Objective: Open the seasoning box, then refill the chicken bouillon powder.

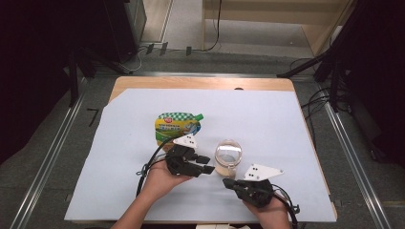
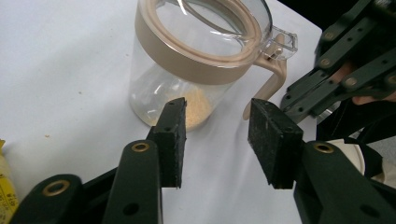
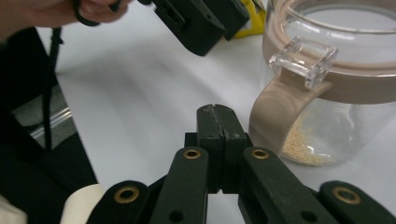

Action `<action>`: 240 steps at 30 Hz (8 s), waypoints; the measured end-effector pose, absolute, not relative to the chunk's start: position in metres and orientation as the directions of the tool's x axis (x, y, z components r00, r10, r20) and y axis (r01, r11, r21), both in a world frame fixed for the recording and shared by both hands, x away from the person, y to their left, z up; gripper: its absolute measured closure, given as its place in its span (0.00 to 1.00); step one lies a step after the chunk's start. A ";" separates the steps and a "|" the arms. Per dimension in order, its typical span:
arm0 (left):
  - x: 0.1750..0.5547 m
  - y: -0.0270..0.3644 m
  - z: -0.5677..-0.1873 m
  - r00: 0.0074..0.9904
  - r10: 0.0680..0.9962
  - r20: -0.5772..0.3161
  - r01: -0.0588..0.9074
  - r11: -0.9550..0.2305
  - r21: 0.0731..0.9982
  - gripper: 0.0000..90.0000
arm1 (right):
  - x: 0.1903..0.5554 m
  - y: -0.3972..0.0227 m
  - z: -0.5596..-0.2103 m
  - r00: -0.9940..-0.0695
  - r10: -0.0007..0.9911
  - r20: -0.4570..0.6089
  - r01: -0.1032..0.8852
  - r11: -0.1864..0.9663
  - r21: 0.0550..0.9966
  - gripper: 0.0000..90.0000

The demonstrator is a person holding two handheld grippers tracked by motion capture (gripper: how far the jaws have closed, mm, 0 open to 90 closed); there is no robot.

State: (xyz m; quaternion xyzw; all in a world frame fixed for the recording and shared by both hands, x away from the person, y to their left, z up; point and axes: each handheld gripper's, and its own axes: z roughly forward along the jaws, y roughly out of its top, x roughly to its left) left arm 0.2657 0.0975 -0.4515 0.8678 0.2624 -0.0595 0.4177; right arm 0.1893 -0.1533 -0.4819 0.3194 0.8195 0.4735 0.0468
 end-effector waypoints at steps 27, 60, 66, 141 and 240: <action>0.266 0.099 -0.453 0.870 0.407 -0.278 0.472 -0.528 0.706 0.54 | 0.195 -0.169 -0.488 -0.770 0.604 0.203 0.500 0.374 0.781 1.00; 0.264 0.096 -0.454 0.878 0.395 -0.270 0.461 -0.547 0.699 0.55 | 0.240 -0.234 -0.488 -0.595 0.772 0.224 0.594 0.235 0.769 1.00; 0.264 0.095 -0.455 0.880 0.391 -0.269 0.458 -0.550 0.699 0.54 | 0.255 -0.235 -0.492 -0.575 0.791 0.211 0.589 0.221 0.777 1.00; 0.279 0.029 -0.457 0.899 0.422 -0.120 0.356 -0.541 0.762 0.13 | 0.310 -0.215 -0.502 -0.624 0.750 0.220 0.594 0.273 0.757 1.00; 0.315 -0.011 -0.389 0.906 0.387 -0.172 0.375 -0.542 0.752 0.15 | 0.300 -0.227 -0.500 -0.587 0.766 0.262 0.611 0.207 0.764 1.00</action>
